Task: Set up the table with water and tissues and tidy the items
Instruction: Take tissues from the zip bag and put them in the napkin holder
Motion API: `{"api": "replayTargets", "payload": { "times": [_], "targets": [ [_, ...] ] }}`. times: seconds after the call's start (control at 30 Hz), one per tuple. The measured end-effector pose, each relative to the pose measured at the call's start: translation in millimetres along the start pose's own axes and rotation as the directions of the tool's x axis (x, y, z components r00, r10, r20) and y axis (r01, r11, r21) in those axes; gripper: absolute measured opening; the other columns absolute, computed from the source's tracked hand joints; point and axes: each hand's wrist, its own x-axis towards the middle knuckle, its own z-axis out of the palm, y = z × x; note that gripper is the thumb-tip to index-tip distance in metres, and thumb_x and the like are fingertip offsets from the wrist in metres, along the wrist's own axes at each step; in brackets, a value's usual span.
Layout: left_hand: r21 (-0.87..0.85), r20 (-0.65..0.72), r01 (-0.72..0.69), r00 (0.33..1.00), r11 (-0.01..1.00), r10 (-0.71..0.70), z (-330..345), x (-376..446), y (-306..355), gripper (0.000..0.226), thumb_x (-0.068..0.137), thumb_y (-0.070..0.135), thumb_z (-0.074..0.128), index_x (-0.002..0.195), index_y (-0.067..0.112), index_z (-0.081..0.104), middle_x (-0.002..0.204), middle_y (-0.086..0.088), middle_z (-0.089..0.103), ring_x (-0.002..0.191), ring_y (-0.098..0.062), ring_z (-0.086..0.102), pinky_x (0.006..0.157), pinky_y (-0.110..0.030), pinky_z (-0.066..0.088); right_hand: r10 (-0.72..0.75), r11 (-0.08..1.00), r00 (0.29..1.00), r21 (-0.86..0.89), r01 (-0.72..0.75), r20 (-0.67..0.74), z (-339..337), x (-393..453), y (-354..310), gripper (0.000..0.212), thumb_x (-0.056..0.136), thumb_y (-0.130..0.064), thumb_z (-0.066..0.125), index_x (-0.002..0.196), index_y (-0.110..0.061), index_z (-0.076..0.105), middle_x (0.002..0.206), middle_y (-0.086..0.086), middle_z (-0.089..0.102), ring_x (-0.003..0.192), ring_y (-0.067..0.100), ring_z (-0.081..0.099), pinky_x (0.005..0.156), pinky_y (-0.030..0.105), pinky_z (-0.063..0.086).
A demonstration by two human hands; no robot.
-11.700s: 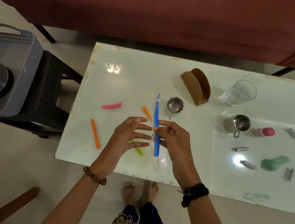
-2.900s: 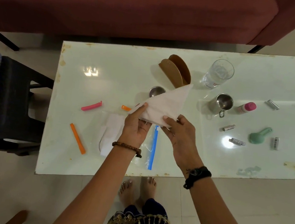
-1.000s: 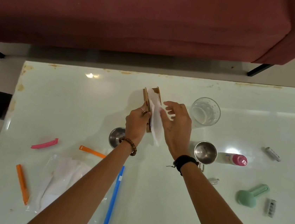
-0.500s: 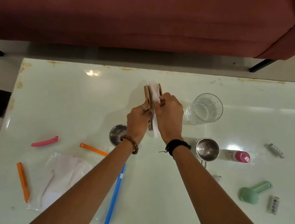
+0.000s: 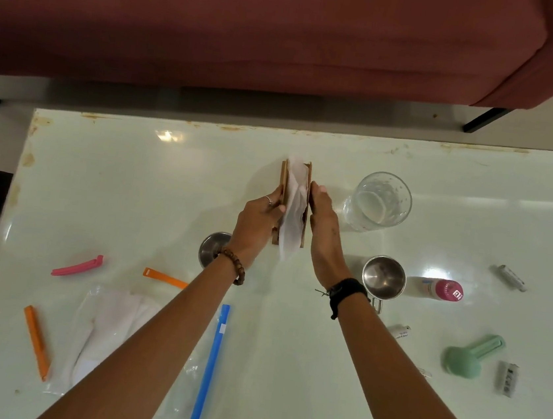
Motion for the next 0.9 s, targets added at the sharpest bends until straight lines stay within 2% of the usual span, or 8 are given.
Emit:
{"api": "replayTargets", "payload": {
  "times": [0.1, 0.17, 0.23, 0.37, 0.5, 0.63, 0.7, 0.9],
  "targets": [
    [-0.061, 0.051, 0.016, 0.999, 0.998, -0.013, 4.3, -4.8, -4.9, 0.040, 0.098, 0.007, 0.040, 0.136, 0.016, 0.044, 0.112, -0.007, 0.059, 0.100, -0.021, 0.058, 0.080, -0.022, 0.052, 0.043, 0.999, 0.999, 0.016, -0.042, -0.019, -8.7, 3.2, 5.6, 0.027, 0.101, -0.034, 0.030, 0.101, -0.029, 0.057, 0.072, -0.029, 0.065, 0.071, -0.017, 0.058, 0.061, -0.001, 0.043],
    [-0.084, 0.059, 0.011, 0.998, 0.996, -0.006, 7.0, -6.0, -7.1, 0.040, 0.098, 0.007, 0.039, 0.137, 0.016, 0.043, 0.110, -0.005, 0.057, 0.100, -0.019, 0.057, 0.077, -0.018, 0.052, 0.043, 0.999, 0.998, -0.015, -0.044, -0.035, -13.5, 5.1, 8.2, 0.025, 0.101, -0.032, 0.032, 0.090, -0.027, 0.053, 0.057, -0.027, 0.058, 0.060, -0.012, 0.055, 0.053, 0.000, 0.041],
    [-0.088, 0.068, -0.001, 0.998, 0.996, 0.007, 8.2, -5.9, -7.8, 0.040, 0.098, 0.010, 0.040, 0.137, 0.016, 0.043, 0.113, -0.003, 0.057, 0.104, -0.018, 0.056, 0.084, -0.024, 0.050, 0.046, 0.998, 0.999, -0.029, -0.047, -0.026, -17.4, 5.6, 10.1, 0.028, 0.102, -0.029, 0.030, 0.085, -0.027, 0.052, 0.051, -0.028, 0.056, 0.054, -0.013, 0.053, 0.049, 0.001, 0.040],
    [-0.083, 0.068, -0.001, 0.998, 0.997, 0.006, 10.4, -4.5, -7.8, 0.040, 0.097, 0.010, 0.042, 0.137, 0.014, 0.043, 0.112, -0.003, 0.056, 0.102, -0.019, 0.055, 0.087, -0.027, 0.048, 0.026, 0.999, 0.999, -0.039, -0.025, 0.037, -23.7, 7.6, 17.7, 0.028, 0.102, -0.019, 0.024, 0.109, -0.014, 0.051, 0.056, -0.027, 0.058, 0.060, -0.007, 0.055, 0.054, 0.004, 0.042],
    [-0.050, 0.016, -0.011, 1.000, 0.999, 0.012, 12.6, -2.7, -9.6, 0.039, 0.097, 0.009, 0.042, 0.136, 0.013, 0.045, 0.111, -0.003, 0.057, 0.103, -0.023, 0.057, 0.091, -0.033, 0.050, 0.013, 0.996, 0.995, -0.084, -0.005, 0.096, -23.5, 5.9, 21.7, 0.038, 0.103, -0.017, 0.024, 0.136, -0.008, 0.041, 0.081, -0.019, 0.053, 0.070, -0.011, 0.056, 0.066, 0.004, 0.044],
    [-0.004, -0.002, -0.037, 0.999, 0.999, 0.037, 14.4, -4.0, -11.6, 0.038, 0.097, 0.011, 0.041, 0.136, 0.013, 0.045, 0.115, -0.010, 0.060, 0.111, -0.031, 0.057, 0.098, -0.042, 0.048, 0.017, 0.997, 0.996, -0.078, -0.010, 0.083, -24.7, 6.3, 23.8, 0.036, 0.102, -0.023, 0.027, 0.132, -0.015, 0.045, 0.075, -0.024, 0.048, 0.067, -0.011, 0.053, 0.069, 0.009, 0.046],
    [-0.004, -0.003, -0.049, 0.999, 0.999, 0.049, 14.9, -3.9, -12.4, 0.038, 0.097, 0.011, 0.041, 0.135, 0.014, 0.045, 0.115, -0.006, 0.060, 0.112, -0.030, 0.057, 0.098, -0.042, 0.048, 0.007, 0.992, 0.998, -0.126, 0.002, 0.068, -23.8, 5.9, 24.2, 0.038, 0.102, -0.026, 0.030, 0.133, -0.010, 0.045, 0.085, -0.022, 0.052, 0.070, -0.013, 0.057, 0.065, 0.002, 0.046],
    [0.004, -0.048, -0.064, 0.997, 0.998, 0.064, 16.3, -2.7, -15.9, 0.037, 0.096, 0.013, 0.044, 0.133, 0.014, 0.049, 0.108, -0.001, 0.060, 0.108, -0.029, 0.059, 0.097, -0.040, 0.049, -0.005, 0.994, 0.996, -0.108, 0.015, 0.093, -19.3, 5.3, 21.2, 0.040, 0.102, -0.013, 0.024, 0.140, -0.010, 0.034, 0.082, -0.019, 0.047, 0.067, -0.017, 0.054, 0.063, 0.001, 0.042]
  ]
}}
